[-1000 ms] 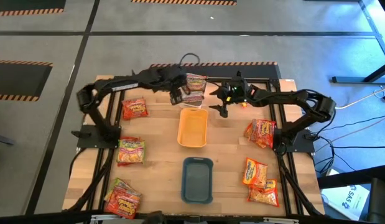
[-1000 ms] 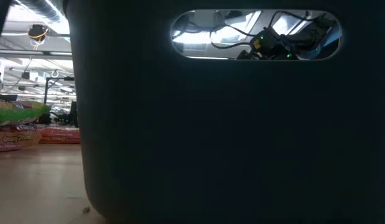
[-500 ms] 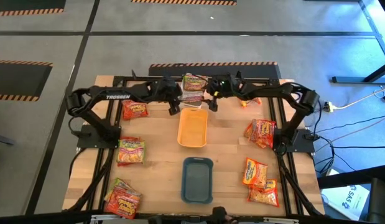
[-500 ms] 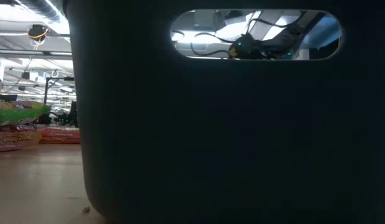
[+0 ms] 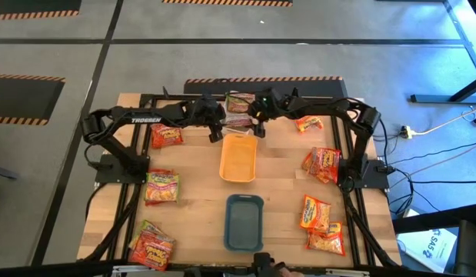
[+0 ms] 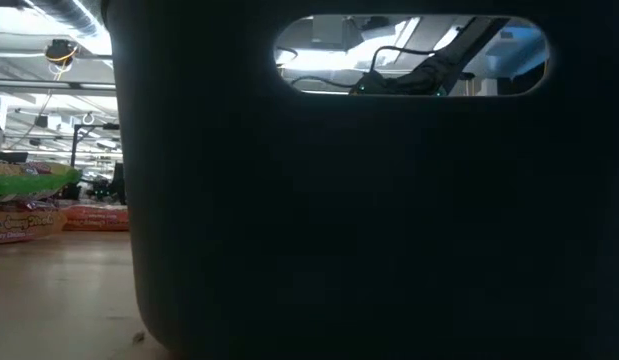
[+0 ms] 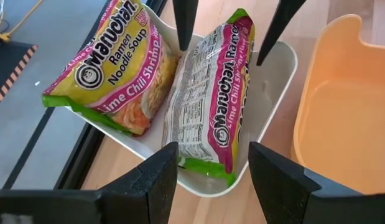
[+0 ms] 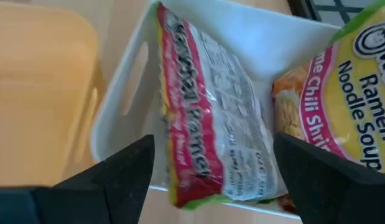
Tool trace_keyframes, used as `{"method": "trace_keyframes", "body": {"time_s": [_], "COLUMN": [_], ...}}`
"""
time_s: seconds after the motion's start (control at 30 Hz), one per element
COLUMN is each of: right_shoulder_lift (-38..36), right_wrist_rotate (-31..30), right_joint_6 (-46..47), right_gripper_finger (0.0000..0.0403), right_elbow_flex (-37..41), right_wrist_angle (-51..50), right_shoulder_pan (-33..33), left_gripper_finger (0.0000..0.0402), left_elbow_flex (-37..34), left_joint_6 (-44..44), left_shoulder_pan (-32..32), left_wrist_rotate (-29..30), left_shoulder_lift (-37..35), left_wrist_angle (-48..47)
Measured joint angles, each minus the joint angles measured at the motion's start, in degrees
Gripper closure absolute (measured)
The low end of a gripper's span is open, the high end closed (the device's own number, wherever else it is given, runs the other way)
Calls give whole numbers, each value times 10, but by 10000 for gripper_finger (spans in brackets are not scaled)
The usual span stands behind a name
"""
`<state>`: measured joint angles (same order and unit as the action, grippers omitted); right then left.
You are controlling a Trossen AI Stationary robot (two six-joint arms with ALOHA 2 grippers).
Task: Sort Maruchan noodles
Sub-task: Put the green noodle pack into the white bin
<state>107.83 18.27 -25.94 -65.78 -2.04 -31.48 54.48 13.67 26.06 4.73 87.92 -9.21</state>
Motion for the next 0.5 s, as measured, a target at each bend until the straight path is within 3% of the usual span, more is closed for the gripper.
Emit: {"method": "trace_keyframes", "body": {"time_s": [0.2,0.5], "right_shoulder_lift": [2,0], "right_wrist_rotate": [-39,-26], "right_joint_6": [-23,-31], "right_gripper_finger": [132,287], "right_elbow_flex": [1,0], "right_wrist_angle": [-4,6], "right_shoulder_pan": [0,0], "left_gripper_finger": [214,214], "left_elbow_flex": [0,0], "left_joint_6": [0,0], "left_shoulder_pan": [0,0], "left_wrist_rotate": [0,0], "left_shoulder_lift": [0,0], "left_wrist_angle": [0,5]}}
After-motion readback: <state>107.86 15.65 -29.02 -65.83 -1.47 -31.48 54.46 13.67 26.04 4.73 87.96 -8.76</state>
